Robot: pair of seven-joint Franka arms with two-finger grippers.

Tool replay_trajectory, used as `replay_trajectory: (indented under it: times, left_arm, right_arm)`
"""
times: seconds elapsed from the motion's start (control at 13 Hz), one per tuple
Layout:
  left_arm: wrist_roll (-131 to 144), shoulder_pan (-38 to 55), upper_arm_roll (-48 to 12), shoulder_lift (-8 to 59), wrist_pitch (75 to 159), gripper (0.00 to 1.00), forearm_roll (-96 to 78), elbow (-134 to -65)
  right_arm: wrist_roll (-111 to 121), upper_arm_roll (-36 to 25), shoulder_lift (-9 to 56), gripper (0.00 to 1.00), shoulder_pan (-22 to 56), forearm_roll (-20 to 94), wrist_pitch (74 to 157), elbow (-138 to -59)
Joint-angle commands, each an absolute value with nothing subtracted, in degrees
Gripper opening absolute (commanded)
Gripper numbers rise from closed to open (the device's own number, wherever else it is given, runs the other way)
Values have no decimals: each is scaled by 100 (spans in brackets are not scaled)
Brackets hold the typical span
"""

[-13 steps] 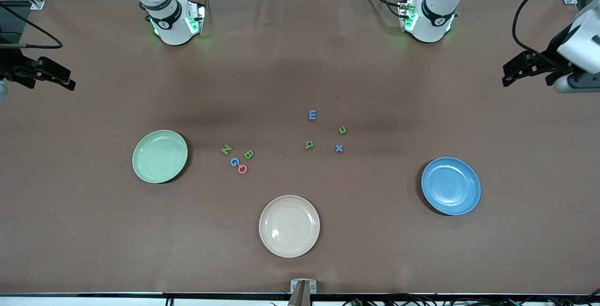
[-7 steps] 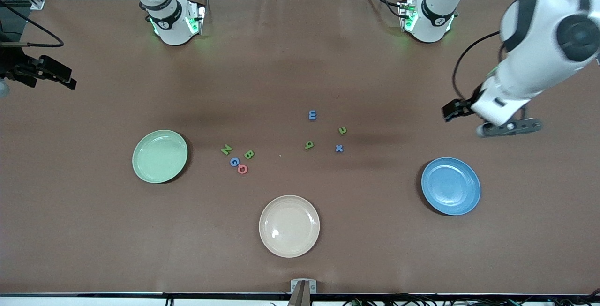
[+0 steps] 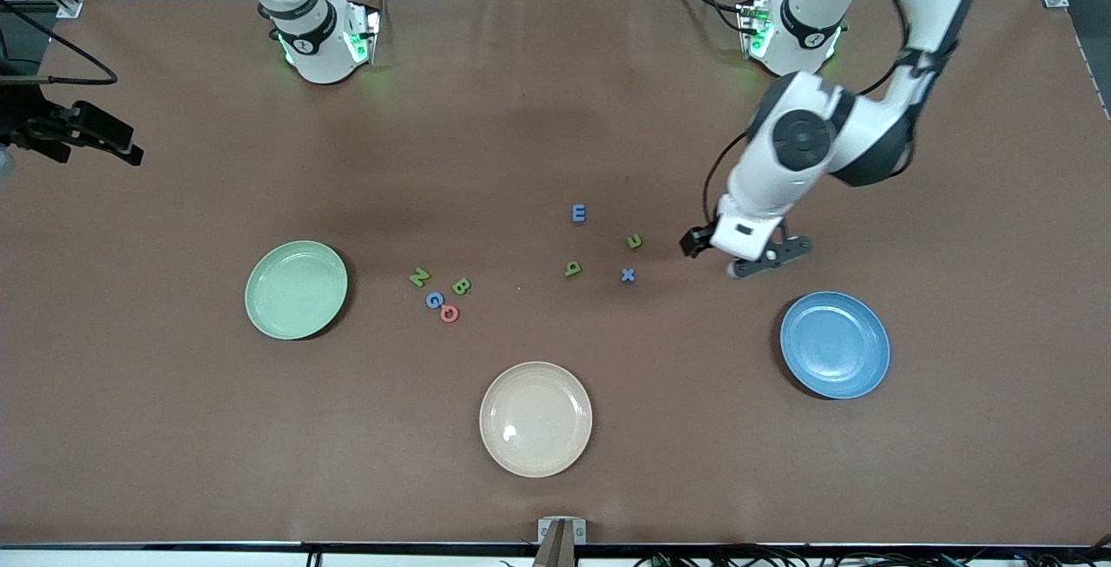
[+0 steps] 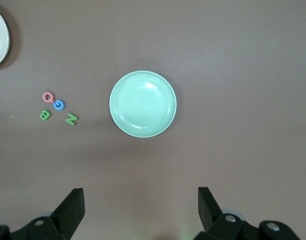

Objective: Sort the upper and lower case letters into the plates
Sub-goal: 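Grasp the green u with the left gripper while the right gripper starts out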

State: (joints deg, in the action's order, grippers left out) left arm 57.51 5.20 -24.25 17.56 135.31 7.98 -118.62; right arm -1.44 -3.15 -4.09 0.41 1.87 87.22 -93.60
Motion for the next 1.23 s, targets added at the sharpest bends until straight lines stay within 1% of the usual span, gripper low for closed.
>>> replay_trajectory:
  times: [0.0, 0.08, 0.15, 0.23, 0.46, 0.69, 0.77, 0.84, 1.07, 1.15]
  left_arm:
    - [6887, 877, -2417, 2388, 14227, 98, 1159, -11769]
    - [7091, 1018, -2408, 2582, 14334, 94, 1317, -11760]
    - [7354, 1107, -2417, 2775, 14509, 85, 1536, -11760]
    - [7652, 1116, -2417, 2908, 14633, 80, 1729, -11751]
    - [8426, 1388, -2417, 3199, 14669, 73, 2161, -11646]
    - [8534, 1468, -2417, 3304, 14669, 69, 2180, -11637]
    - [8639, 1476, -2417, 3322, 14669, 66, 2180, -11637]
    - [8683, 1503, -2417, 3383, 14669, 62, 2180, -11637]
    - [8876, 1512, -2417, 3401, 14669, 43, 2180, -11637]
    - [8903, 1520, -2417, 3401, 14669, 31, 2180, -11637]
  right_arm:
    - [-132, -255, -449, 100, -70, 281, 8710, -9212]
    - [-175, -255, -335, 100, -70, 264, 8710, -9167]
    - [-158, -255, -264, 100, -53, 229, 8710, -9176]
    - [-123, -255, -124, 100, -53, 220, 8736, -9167]
    - [-97, -255, 385, 100, -79, 211, 9130, -9167]
    - [-105, -264, 1114, 100, -158, 194, 9509, -9150]
    - [-175, -255, 1194, 100, -158, 280, 9692, -9176]
    - [-315, -255, 1291, 100, -80, 307, 10016, -9289]
    - [-2155, -229, 1555, 100, 429, 325, 10379, -9553]
    - [-2693, -229, 1643, 100, 596, 334, 10545, -9684]
